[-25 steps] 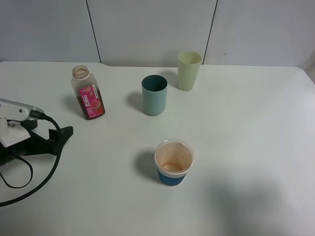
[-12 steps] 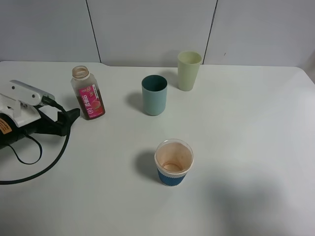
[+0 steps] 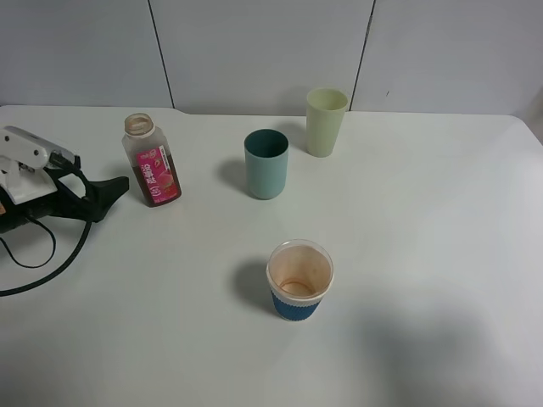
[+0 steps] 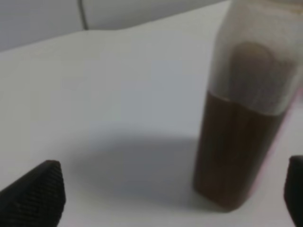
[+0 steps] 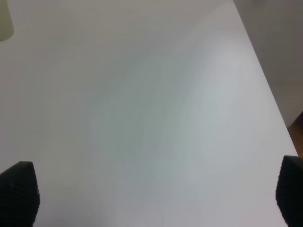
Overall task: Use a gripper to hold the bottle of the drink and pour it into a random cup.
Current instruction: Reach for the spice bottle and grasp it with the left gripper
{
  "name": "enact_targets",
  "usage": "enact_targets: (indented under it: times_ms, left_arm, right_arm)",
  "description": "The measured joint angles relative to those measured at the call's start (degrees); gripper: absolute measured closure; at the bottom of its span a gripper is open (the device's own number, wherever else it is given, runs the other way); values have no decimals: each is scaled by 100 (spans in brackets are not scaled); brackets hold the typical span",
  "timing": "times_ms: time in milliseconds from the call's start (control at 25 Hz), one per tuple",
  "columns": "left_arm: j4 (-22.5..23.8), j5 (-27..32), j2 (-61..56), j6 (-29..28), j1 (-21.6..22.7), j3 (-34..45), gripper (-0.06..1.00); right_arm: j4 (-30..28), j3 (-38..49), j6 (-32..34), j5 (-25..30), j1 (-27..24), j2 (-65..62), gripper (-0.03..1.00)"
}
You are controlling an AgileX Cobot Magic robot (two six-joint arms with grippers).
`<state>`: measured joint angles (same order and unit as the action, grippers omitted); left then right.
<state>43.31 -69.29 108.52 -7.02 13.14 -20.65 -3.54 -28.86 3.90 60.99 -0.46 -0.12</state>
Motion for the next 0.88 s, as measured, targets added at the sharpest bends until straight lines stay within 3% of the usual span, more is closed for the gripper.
enact_targets:
  times_ms: [400, 880]
  left_arm:
    - [915, 1, 262, -689, 0, -490, 7]
    - [1030, 1, 527, -849, -161, -849, 11]
  right_arm:
    - [0, 0, 0, 0, 0, 0, -3]
    - [0, 0, 0, 0, 0, 0, -3]
